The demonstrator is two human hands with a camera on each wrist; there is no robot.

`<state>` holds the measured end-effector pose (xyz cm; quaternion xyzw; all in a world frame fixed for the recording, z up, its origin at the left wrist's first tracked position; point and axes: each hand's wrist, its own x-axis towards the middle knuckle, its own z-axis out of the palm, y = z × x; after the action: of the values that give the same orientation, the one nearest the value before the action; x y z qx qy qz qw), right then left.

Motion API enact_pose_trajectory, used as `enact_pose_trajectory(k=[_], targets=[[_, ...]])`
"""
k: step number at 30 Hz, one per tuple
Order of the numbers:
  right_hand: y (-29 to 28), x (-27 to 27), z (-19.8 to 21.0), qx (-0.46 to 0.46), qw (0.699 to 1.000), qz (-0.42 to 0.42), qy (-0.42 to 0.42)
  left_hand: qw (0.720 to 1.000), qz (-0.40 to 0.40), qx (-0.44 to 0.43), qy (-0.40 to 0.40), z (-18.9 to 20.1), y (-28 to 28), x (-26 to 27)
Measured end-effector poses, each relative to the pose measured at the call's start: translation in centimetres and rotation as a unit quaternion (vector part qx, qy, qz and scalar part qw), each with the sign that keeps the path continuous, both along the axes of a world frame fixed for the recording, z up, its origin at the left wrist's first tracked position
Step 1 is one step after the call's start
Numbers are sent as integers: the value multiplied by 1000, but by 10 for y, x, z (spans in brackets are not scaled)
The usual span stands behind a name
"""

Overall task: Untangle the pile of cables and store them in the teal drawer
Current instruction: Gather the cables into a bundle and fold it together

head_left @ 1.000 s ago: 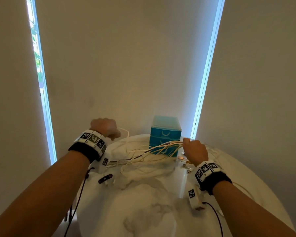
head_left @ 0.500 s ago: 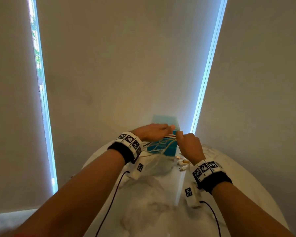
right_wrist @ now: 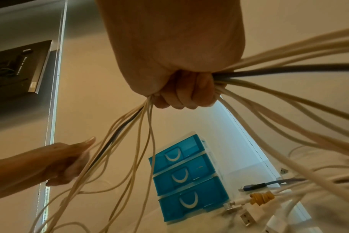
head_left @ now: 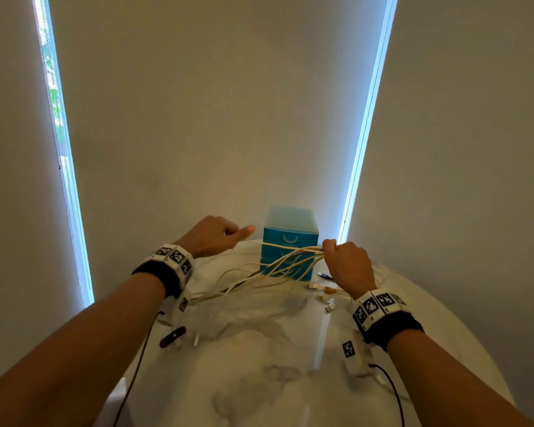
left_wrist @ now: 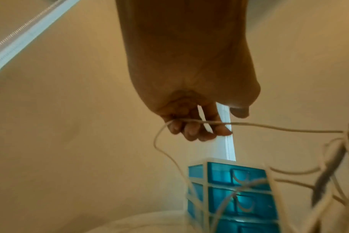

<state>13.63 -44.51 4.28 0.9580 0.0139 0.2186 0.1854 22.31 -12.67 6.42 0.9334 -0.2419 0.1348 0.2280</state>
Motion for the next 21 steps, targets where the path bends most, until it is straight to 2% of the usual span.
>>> enact_pose_trajectory(k=[2, 4, 8, 11, 13, 15, 18, 19, 21], targets=[[-3, -2, 2, 3, 1000, -14, -17, 997, 36, 43, -48, 6, 24, 2], [-7, -5, 7, 22, 998, -51, 5, 996, 70, 33, -51, 10, 55, 3], [-15, -7, 13, 75, 992, -98, 9, 988, 150, -1, -33, -7, 114, 6], [-4, -1, 11, 67, 993, -94, 7, 982, 166, 79, 36, -35, 124, 6], [3, 3, 11, 54, 995, -83, 10, 959, 188, 172, 121, -51, 120, 2], [9, 4, 11, 34, 997, -69, 12, 922, 229, 251, 184, -60, 116, -5], [14, 6, 13, 26, 998, -59, 12, 865, 300, 339, 217, -59, 117, -15], [14, 6, 15, 30, 998, -59, 15, 861, 307, 347, 210, -60, 120, -14], [14, 5, 15, 44, 998, -47, 20, 875, 290, 319, 222, -66, 132, -5]])
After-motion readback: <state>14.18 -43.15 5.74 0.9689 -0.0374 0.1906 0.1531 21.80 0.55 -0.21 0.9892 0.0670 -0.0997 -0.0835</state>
